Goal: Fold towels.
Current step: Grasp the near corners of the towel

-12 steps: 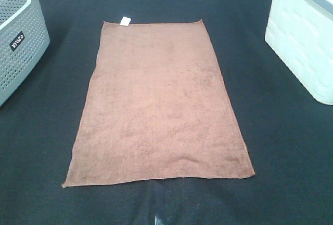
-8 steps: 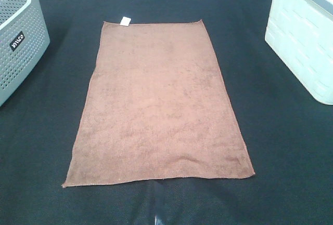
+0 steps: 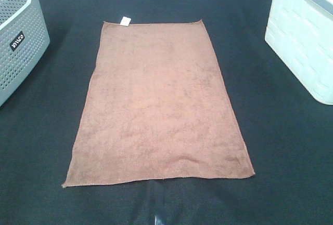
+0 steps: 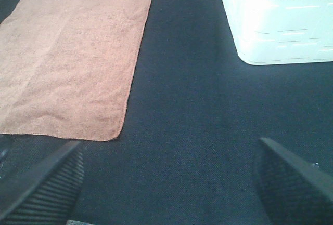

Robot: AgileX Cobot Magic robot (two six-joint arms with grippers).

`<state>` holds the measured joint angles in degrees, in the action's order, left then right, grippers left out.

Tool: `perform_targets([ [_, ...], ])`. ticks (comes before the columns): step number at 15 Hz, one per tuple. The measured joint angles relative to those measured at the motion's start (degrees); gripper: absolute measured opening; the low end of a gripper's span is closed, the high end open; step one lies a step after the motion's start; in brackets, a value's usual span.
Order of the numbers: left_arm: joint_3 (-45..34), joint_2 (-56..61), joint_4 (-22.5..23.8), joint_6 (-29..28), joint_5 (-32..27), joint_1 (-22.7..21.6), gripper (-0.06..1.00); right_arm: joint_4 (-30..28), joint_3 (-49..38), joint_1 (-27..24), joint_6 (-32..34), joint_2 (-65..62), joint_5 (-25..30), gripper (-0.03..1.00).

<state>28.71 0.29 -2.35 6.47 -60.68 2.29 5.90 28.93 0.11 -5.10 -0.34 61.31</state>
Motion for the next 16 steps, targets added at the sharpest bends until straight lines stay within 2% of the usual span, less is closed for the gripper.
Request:
perform_targets([
  [16, 0.0, 0.0, 0.0, 0.0, 0.0, 0.0, 0.71, 0.06, 0.0, 0.0, 0.0, 0.0, 0.0, 0.83],
])
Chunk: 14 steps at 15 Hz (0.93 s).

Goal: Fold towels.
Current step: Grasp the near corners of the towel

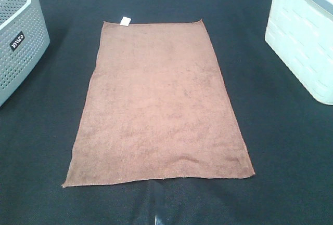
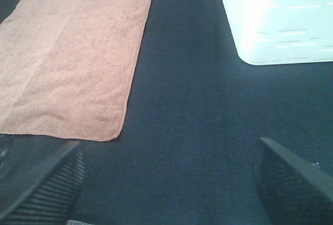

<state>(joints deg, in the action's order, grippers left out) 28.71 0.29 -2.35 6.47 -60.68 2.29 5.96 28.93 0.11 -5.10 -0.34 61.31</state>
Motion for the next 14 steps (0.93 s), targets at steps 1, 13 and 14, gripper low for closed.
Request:
perform_targets([
  [1, 0.0, 0.0, 0.0, 0.0, 0.0, 0.0, 0.71, 0.0, 0.0, 0.0, 0.0, 0.0, 0.0, 0.83],
  [13, 0.0, 0.0, 0.0, 0.0, 0.0, 0.0, 0.71, 0.0, 0.0, 0.0, 0.0, 0.0, 0.0, 0.83],
  [14, 0.0, 0.0, 0.0, 0.0, 0.0, 0.0, 0.71, 0.0, 0.0, 0.0, 0.0, 0.0, 0.0, 0.83],
])
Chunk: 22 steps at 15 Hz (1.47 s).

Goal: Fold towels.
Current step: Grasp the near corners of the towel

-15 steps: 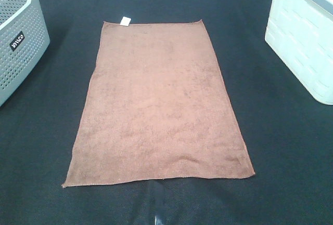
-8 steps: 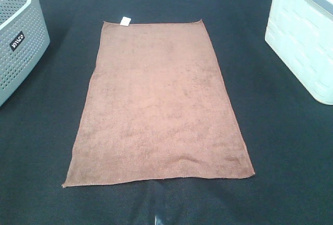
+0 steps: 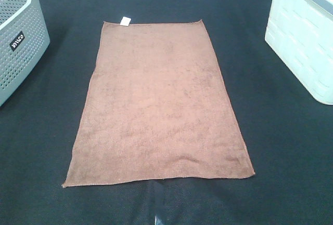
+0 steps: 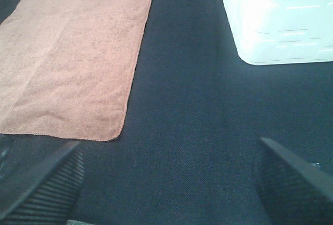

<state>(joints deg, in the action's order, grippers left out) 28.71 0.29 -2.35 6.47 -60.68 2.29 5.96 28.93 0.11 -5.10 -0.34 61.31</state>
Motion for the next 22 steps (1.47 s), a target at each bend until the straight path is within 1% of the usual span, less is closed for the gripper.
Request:
perform_targets([
  [15, 0.0, 0.0, -0.23, 0.0, 0.0, 0.0, 0.71, 0.06, 0.0, 0.0, 0.0, 0.0, 0.0, 0.83],
  [17, 0.4, 0.0, -0.34, -0.11, 0.92, 0.0, 0.71, 0.06, 0.0, 0.0, 0.06, 0.0, 0.0, 0.83],
  [18, 0.74, -0.52, -0.34, -0.86, 4.7, 0.0, 0.71, -0.06, 0.0, 0.0, 0.57, 0.52, -0.06, 0.83],
  [20, 1.03, -4.01, -0.52, -1.89, 15.13, 0.0, 0.71, -0.29, 0.46, 0.0, 2.64, 4.07, -1.49, 0.83],
  [21, 1.03, -8.42, -1.43, -2.12, 20.57, 0.0, 0.71, -0.29, 1.03, 0.0, 3.84, 8.77, -3.78, 0.83],
  [22, 1.03, -13.01, -2.81, -2.12, 24.75, 0.0, 0.71, -0.29, 1.55, 0.0, 5.1, 13.64, -6.07, 0.83],
])
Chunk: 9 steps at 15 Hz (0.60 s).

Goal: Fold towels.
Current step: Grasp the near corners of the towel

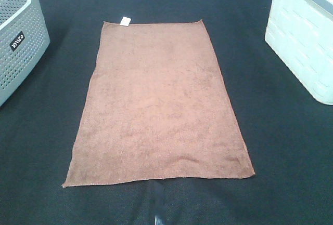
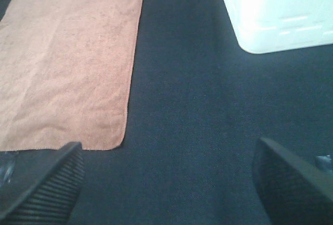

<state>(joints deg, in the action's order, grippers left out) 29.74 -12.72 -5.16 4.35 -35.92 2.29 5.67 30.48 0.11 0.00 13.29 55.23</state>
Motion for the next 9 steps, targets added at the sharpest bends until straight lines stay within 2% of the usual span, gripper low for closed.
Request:
perform_targets([
  [2, 0.17, -10.54, -4.53, 0.0, 9.91, 0.0, 0.71, 0.0, 1.72, 0.0, 0.63, 9.17, -2.75, 0.83],
  [4, 0.34, -23.55, -13.06, 0.0, 17.82, 0.0, 0.71, 0.0, 4.24, 0.0, 0.92, 19.42, -3.72, 0.83],
  [5, 0.34, -32.43, -20.11, 0.0, 19.14, 0.0, 0.71, 0.0, 6.13, 0.0, 0.92, 26.41, -3.9, 0.83],
  [6, 0.34, -37.93, -23.38, 0.29, 19.14, 0.0, 0.71, 0.0, 6.82, 0.0, 0.92, 28.36, -3.95, 0.83],
  [7, 0.69, -43.89, -25.78, 1.09, 19.08, 0.0, 0.71, 0.0, 8.48, 0.0, 0.92, 35.29, -4.24, 0.83],
  [8, 0.69, -43.89, -25.78, 1.09, 19.08, 0.0, 0.71, 0.0, 8.48, 0.0, 0.92, 35.29, -4.24, 0.83],
  [9, 1.38, -49.33, -27.56, 2.75, 19.08, 0.0, 0.71, 0.0, 9.28, 0.0, 0.92, 39.42, -4.3, 0.83],
])
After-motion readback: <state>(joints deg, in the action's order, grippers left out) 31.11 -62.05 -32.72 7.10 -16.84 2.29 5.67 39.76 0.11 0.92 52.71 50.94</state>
